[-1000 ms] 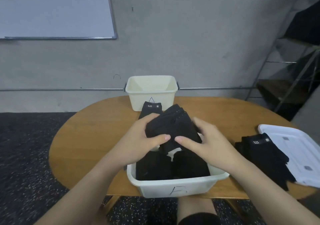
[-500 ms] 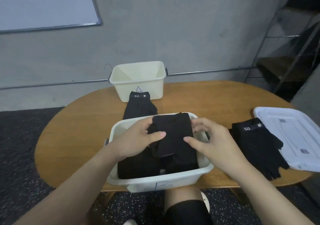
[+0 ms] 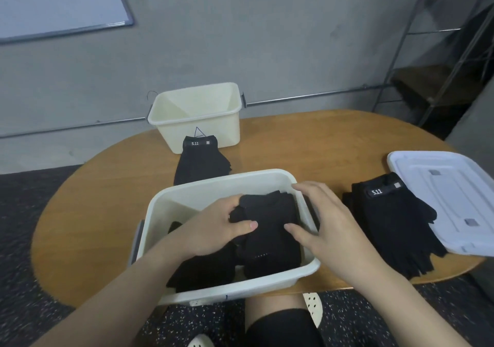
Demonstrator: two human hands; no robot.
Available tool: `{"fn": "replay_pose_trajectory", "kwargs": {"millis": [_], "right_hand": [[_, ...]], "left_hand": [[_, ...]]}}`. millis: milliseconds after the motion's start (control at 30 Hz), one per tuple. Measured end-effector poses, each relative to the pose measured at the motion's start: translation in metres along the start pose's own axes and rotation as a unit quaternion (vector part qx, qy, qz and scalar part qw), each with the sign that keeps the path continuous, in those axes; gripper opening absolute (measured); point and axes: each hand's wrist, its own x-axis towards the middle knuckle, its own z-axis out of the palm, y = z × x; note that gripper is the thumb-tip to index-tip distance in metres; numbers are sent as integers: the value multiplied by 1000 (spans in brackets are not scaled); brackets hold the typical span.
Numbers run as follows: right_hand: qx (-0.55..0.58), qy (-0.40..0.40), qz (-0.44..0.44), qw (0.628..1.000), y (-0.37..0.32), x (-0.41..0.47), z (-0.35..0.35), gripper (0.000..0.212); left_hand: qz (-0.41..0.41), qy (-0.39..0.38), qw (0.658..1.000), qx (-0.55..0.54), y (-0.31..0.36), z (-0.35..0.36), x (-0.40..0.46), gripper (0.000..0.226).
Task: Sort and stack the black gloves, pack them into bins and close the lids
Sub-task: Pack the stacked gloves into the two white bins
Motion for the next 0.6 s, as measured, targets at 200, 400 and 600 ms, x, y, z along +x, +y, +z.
{"fn": "replay_pose_trajectory", "kwargs": {"millis": [200, 400, 600], "right_hand": [[63, -5, 31, 997, 6, 5, 4, 67], [124, -9, 55, 991, 14, 5, 7, 67], [178, -9, 72, 981, 16, 3, 11, 64]], "left_hand": [[-17, 17, 999, 27, -11, 9, 5, 57], [-9, 74, 983, 166, -10, 13, 5, 54], [157, 106, 915, 356, -4, 13, 3, 56]]}}
